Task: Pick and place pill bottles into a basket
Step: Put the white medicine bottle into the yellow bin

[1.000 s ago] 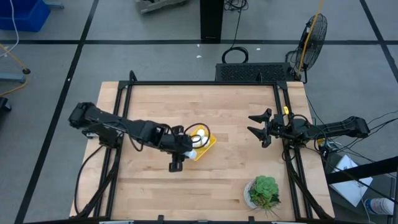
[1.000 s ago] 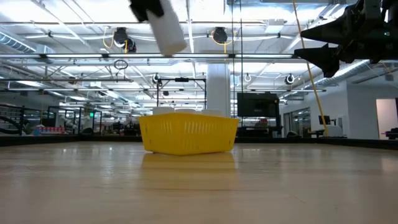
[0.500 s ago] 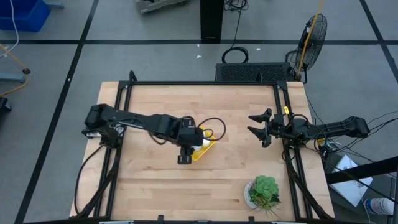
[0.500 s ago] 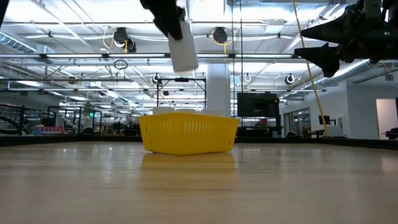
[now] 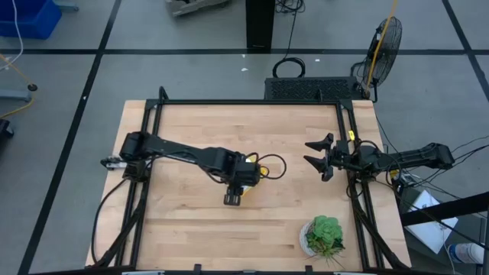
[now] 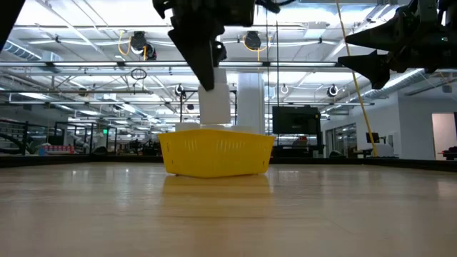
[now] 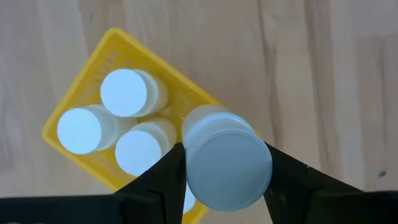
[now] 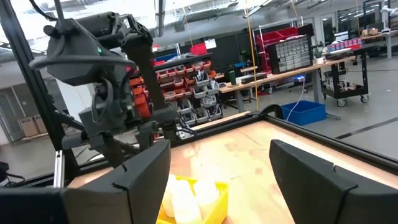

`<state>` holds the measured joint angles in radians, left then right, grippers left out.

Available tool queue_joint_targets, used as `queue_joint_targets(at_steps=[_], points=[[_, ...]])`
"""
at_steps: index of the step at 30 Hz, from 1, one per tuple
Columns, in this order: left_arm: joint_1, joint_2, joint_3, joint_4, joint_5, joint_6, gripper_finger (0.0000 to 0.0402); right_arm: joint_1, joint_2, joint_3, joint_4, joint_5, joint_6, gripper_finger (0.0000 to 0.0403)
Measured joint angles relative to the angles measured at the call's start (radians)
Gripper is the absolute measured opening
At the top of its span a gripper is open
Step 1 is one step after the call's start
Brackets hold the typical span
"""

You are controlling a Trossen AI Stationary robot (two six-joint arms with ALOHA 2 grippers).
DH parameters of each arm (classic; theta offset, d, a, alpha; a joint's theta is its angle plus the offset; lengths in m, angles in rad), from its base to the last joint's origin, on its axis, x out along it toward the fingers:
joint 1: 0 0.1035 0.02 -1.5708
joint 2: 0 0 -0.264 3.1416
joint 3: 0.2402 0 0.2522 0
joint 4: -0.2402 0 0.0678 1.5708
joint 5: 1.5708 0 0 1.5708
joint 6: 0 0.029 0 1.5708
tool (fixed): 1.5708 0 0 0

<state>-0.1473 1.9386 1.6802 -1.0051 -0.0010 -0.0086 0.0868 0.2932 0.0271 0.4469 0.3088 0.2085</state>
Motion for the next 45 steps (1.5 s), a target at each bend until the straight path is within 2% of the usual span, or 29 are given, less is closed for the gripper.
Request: queue_joint_targets(at_steps=[20,45], points=[[0.009,0.017,-0.033,-0.036,0.031,-0.004,0.0170,0.000,0.000,0.000,-0.004,-0.004,0.008,0.0265],[0.024,0.015,-0.235,0.195,0.146,-0.044,0.0170,0.000,0.000,0.000,-0.003,-0.004,0.008,0.0265]])
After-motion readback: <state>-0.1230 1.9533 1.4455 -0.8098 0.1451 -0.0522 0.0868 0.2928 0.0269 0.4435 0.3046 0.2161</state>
